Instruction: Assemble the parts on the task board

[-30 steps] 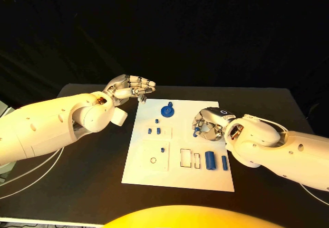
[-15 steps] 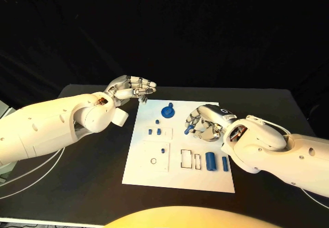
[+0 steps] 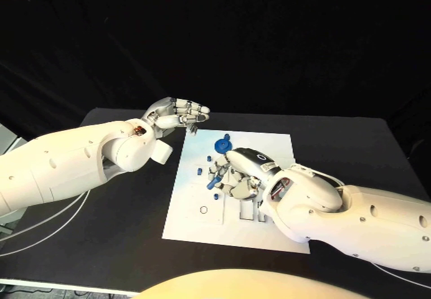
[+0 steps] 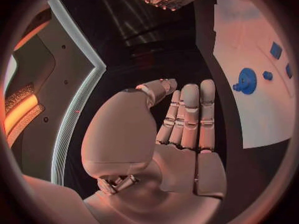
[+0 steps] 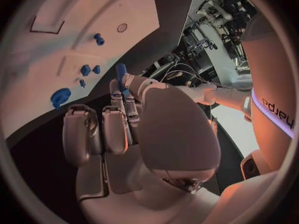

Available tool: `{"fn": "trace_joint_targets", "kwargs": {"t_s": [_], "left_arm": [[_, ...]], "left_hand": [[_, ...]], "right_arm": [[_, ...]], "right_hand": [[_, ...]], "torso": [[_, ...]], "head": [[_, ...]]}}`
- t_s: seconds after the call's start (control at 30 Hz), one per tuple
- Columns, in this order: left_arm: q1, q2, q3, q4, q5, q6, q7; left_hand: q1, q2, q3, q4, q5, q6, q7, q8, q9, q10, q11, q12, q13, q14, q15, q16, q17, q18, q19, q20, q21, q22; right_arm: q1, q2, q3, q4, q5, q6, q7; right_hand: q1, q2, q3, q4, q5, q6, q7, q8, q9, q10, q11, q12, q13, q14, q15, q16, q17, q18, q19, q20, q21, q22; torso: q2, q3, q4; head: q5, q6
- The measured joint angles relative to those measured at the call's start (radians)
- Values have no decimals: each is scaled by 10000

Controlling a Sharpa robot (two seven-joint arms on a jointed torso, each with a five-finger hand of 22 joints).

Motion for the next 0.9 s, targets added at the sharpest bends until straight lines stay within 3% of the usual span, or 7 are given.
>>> {"fn": "trace_joint_targets", "kwargs": {"t_s": [0.13,0.33,0.9], "left_arm": [[0,-6,-1,2,0,2,-1],[0,-11,-2,10,-1,5,-2],[0,7,-2,-3,-1,12,-6]], "left_hand": [[0,0,0,0,0,0,0,0,0,0,0,0,0,0,0,0,0,-1,0,0,0,-1],[0,0,0,0,0,0,0,0,0,0,0,0,0,0,0,0,0,1,0,0,0,-1],[0,0,0,0,0,0,0,0,0,1,-1,37,-1,0,-1,41,1,0,0,0,0,-2]], "right_arm": [[-165,329,-128,-265,-109,6,95],[-364,672,-231,-654,-305,69,171],[-538,993,-355,-1024,-668,577,204]], "right_hand": [[1,0,12,-12,0,-2,0,-1,0,0,0,-32,80,0,0,0,-10,0,0,0,0,7],[2,1,28,-29,-1,-19,-14,-3,0,0,0,-57,130,0,0,0,-10,1,0,0,0,8],[-13,17,23,-28,44,-20,17,37,-1,-1,-1,-54,214,0,1,-1,-10,0,-1,1,0,6]], "torso": [[6,-8,4],[8,-7,12],[19,6,9]], "head": [[43,-11],[167,-81],[228,-225]]}}
